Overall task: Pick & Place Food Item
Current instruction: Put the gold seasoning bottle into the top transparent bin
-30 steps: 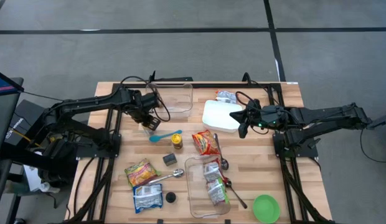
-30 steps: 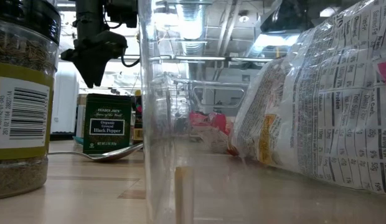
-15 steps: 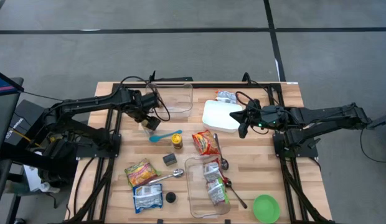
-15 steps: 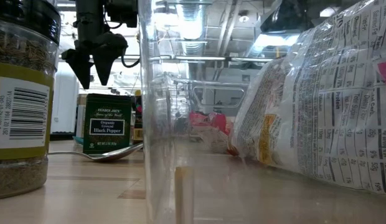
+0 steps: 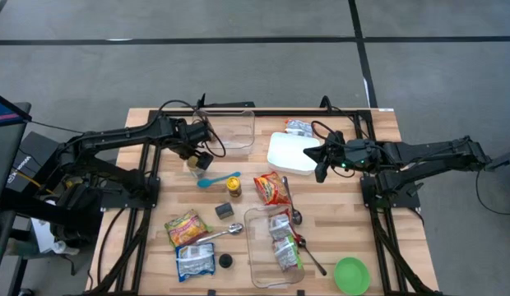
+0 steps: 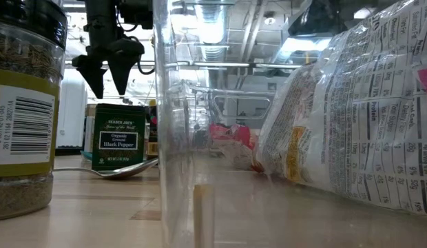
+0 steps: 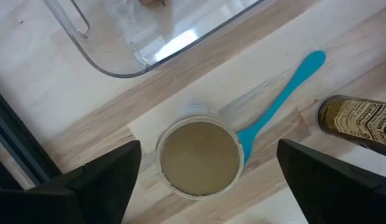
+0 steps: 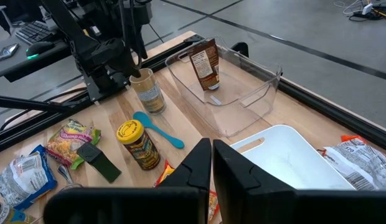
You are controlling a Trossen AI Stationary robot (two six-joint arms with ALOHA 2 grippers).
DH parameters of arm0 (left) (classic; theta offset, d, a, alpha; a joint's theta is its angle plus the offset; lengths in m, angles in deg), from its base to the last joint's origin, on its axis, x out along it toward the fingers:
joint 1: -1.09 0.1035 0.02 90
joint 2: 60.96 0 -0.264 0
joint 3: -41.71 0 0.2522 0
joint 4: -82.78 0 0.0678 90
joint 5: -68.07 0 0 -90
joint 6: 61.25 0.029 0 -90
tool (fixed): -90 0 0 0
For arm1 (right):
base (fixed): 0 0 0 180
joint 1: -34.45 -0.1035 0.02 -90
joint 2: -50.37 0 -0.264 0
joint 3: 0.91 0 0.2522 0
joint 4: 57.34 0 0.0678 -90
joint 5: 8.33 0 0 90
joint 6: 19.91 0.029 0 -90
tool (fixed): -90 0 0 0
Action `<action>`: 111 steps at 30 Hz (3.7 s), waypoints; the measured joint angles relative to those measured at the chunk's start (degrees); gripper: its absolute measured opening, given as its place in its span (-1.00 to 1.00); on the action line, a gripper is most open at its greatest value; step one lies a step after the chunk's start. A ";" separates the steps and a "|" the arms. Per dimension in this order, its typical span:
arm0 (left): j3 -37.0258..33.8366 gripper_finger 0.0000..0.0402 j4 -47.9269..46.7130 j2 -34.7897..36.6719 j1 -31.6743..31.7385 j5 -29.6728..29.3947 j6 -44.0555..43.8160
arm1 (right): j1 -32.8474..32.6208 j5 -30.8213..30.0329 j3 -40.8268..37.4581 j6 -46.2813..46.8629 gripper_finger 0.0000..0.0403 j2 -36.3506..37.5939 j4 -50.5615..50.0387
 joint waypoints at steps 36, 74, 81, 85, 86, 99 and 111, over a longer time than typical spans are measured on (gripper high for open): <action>-13.31 0.76 12.96 -0.04 0.00 1.85 -0.94 | -0.02 0.00 -0.01 0.00 -0.95 0.00 0.02; -13.29 0.43 12.96 -0.02 0.00 1.75 -0.94 | -0.02 0.00 0.00 -0.02 -0.95 0.02 0.00; -13.29 0.43 12.96 0.19 0.00 1.87 -0.94 | -0.02 0.00 -0.02 -0.02 -0.95 0.00 0.02; -13.29 0.43 12.95 2.16 0.00 3.51 -0.91 | -0.01 0.00 0.00 -0.02 -0.95 0.01 0.00; -13.29 0.43 12.93 3.07 0.00 3.99 -0.93 | -0.01 0.00 0.00 -0.02 -0.95 0.01 0.01; -13.29 0.43 17.10 18.85 -0.04 5.99 -1.55 | -0.02 0.00 0.00 -0.02 -0.95 0.00 0.02; -13.29 0.42 39.19 25.09 -0.07 5.88 0.39 | 0.00 0.00 0.00 -0.02 -0.95 0.00 0.04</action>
